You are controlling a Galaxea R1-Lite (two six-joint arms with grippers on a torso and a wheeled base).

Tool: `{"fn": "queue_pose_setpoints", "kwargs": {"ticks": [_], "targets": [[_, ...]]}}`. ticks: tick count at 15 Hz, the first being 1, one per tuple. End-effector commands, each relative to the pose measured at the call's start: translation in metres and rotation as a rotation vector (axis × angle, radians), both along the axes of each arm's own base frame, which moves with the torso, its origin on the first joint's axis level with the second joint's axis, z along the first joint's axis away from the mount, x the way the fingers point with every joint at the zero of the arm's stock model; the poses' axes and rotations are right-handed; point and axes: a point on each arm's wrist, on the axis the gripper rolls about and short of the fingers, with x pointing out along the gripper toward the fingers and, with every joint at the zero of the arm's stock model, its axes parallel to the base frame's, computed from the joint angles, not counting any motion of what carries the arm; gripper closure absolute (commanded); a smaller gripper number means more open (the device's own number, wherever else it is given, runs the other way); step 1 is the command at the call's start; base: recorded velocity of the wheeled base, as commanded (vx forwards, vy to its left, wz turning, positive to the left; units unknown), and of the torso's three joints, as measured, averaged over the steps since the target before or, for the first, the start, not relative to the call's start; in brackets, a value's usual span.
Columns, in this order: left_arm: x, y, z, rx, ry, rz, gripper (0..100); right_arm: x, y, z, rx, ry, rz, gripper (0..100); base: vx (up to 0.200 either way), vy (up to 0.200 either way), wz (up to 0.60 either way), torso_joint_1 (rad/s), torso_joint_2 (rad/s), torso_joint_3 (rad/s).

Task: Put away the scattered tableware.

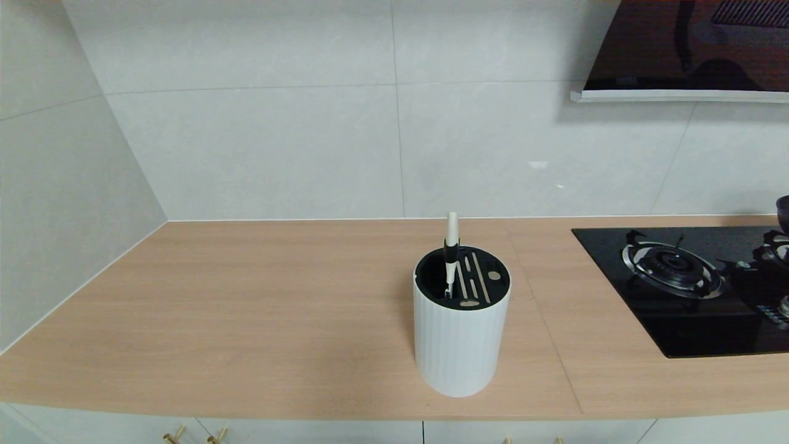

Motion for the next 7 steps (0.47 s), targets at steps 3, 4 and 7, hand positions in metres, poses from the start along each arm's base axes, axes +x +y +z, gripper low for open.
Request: {"fn": "queue_pose_setpoints", "kwargs": {"ticks": [3,4,7], "targets": [[0.0004,0.0,-0.0009,-0.017,0.004,0.001,0,0.0004,0.0,-0.0022,0.0,0.014,0.0,0,0.0,0.0,0.0,0.0,0.0,0.0],[0.0004,0.0,-0.0009,-0.023,0.004,0.001,0,0.0004,0.0,-0.0022,0.0,0.014,0.004,0,0.0,0.0,0.0,0.0,0.0,0.0],[0.0004,0.0,-0.0009,-0.03,0.004,0.001,0,0.0005,0.0003,-0.0022,0.012,0.015,0.019,0,0.0,0.0,0.0,0.0,0.0,0.0]]}}
